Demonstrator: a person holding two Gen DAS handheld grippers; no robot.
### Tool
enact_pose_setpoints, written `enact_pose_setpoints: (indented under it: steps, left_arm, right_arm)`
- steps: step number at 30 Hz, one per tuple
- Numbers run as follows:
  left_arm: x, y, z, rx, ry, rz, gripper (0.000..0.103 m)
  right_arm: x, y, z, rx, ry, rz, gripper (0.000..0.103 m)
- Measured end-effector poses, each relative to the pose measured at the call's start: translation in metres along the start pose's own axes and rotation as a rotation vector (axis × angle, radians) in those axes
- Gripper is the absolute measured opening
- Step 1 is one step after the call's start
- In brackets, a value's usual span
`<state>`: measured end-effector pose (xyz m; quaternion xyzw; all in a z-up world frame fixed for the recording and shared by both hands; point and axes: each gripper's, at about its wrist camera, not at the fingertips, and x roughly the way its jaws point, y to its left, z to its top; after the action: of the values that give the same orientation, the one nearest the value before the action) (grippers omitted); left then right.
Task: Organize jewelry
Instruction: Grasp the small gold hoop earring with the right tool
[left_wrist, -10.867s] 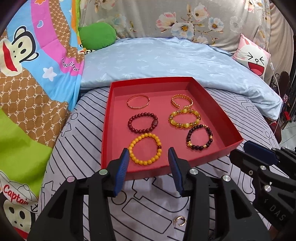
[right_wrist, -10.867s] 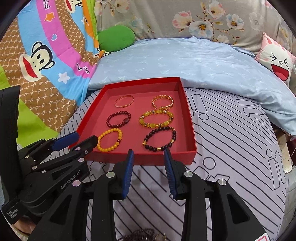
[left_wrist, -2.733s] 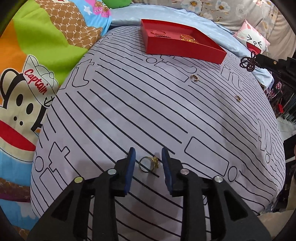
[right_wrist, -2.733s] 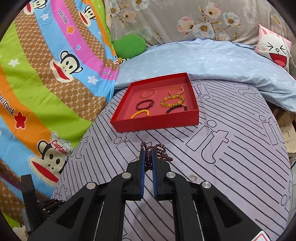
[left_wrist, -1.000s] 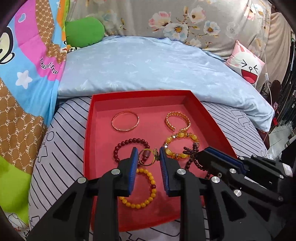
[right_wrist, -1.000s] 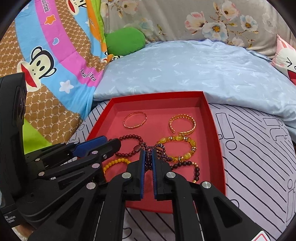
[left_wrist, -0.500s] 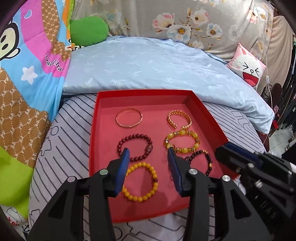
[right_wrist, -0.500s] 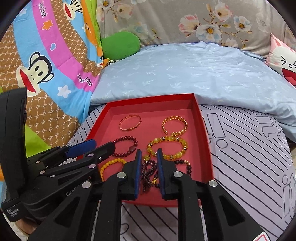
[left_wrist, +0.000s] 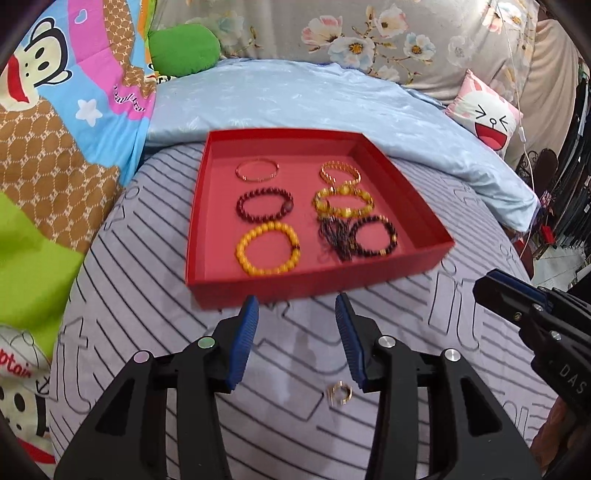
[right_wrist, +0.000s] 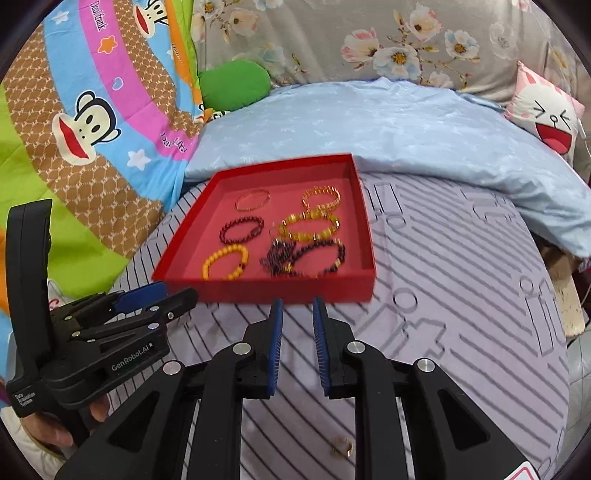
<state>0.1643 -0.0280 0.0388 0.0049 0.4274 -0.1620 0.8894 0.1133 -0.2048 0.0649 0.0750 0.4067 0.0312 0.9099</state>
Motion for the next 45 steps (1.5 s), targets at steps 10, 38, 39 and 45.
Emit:
enact_pose_setpoints:
  steps: [10, 38, 39, 45]
  left_arm:
    - [0.007, -0.012, -0.047, 0.017, 0.067, 0.016, 0.055]
    - [0.022, -0.018, -0.053, 0.013, 0.091, 0.005, 0.046]
    - [0.022, -0.019, -0.053, 0.018, 0.089, 0.002, 0.043]
    - [0.023, -0.024, -0.054, 0.056, 0.082, 0.002, 0.024]
  right_arm:
    - [0.01, -0.025, -0.071, 0.036, 0.135, -0.067, 0.025]
    - [0.011, -0.021, -0.077, 0.028, 0.127, -0.046, 0.019]
    - [0.011, -0.021, -0.077, 0.028, 0.127, -0.044, 0.019]
    - [0.012, -0.021, -0.074, 0.037, 0.126, -0.033, 0.019]
